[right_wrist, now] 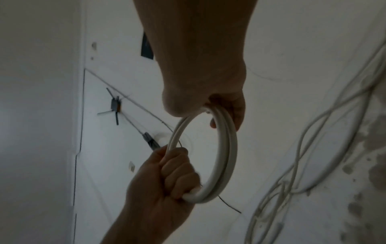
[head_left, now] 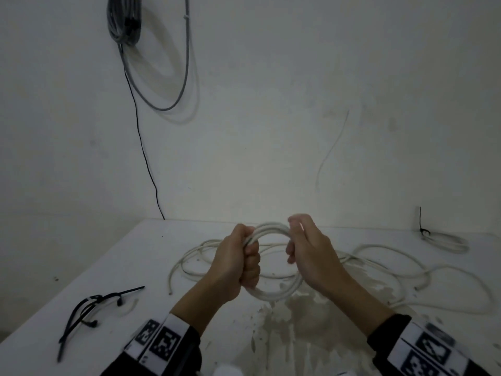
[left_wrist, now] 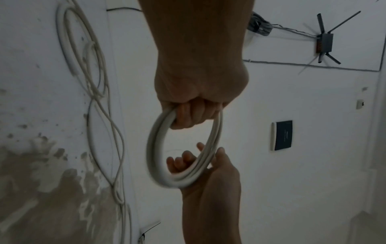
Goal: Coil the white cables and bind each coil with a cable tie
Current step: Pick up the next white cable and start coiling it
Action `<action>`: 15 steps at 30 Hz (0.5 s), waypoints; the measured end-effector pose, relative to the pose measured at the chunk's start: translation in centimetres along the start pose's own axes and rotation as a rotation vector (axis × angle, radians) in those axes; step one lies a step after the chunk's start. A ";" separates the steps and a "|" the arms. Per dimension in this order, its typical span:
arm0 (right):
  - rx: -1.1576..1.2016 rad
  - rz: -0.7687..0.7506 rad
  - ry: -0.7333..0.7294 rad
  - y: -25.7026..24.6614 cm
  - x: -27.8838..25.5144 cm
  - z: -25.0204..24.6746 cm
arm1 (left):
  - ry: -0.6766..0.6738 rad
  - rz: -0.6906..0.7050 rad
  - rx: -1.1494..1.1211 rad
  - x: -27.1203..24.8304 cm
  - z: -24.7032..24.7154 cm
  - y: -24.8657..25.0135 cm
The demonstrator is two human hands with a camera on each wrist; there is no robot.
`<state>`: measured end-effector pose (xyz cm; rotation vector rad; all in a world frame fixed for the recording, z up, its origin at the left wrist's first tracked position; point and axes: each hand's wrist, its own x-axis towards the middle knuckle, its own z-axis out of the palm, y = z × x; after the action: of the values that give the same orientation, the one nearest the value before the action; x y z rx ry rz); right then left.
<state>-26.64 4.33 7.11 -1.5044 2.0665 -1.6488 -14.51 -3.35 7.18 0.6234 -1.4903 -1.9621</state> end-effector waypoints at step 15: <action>-0.263 -0.542 -0.336 1.0 -1.9 2.8 | -0.018 0.157 0.976 -1.8 -0.5 2.3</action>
<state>-24.57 3.67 4.33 -2.4028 1.8450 -1.1481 -12.51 -2.89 9.33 0.8271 -2.3987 -1.0244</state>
